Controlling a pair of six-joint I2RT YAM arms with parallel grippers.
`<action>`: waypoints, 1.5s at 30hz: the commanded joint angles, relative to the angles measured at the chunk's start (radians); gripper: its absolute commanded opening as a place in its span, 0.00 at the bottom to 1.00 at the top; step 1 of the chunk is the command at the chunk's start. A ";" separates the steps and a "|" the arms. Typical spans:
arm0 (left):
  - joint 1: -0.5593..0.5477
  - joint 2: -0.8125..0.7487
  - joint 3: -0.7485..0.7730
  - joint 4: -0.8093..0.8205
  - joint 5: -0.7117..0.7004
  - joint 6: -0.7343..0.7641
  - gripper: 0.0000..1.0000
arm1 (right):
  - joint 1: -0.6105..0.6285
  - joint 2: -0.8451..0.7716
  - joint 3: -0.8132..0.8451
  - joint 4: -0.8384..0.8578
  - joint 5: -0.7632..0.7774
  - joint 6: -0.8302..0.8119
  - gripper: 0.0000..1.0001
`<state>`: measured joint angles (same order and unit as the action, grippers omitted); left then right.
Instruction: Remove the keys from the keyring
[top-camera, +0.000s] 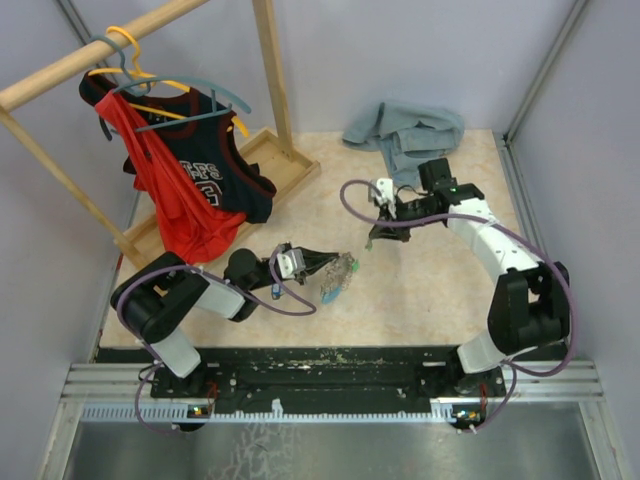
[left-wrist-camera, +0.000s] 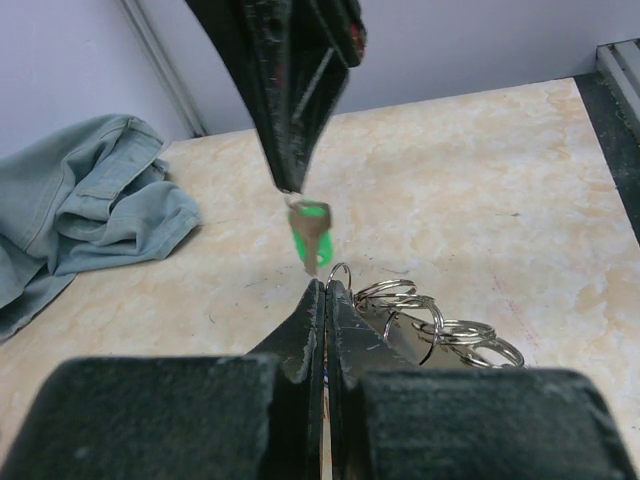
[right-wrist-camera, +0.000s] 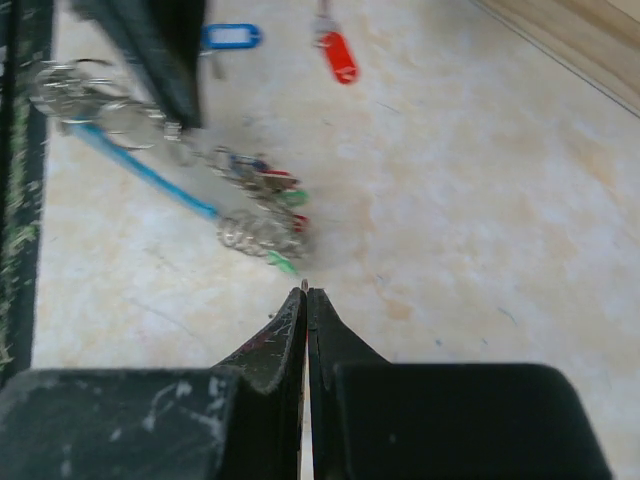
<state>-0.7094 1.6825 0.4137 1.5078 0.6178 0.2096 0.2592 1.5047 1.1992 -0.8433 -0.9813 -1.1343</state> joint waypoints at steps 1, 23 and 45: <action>0.004 -0.033 -0.009 0.282 -0.048 -0.001 0.00 | -0.072 -0.017 -0.034 0.383 0.104 0.421 0.00; 0.004 -0.053 -0.033 0.283 -0.070 -0.011 0.00 | -0.094 0.536 0.420 0.586 0.389 0.929 0.16; 0.004 -0.050 -0.028 0.282 -0.050 -0.021 0.00 | -0.127 -0.224 -0.264 0.814 -0.311 0.537 0.71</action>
<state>-0.7094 1.6623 0.3824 1.5085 0.5564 0.2050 0.1352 1.3735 1.0275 -0.0875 -1.1263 -0.4229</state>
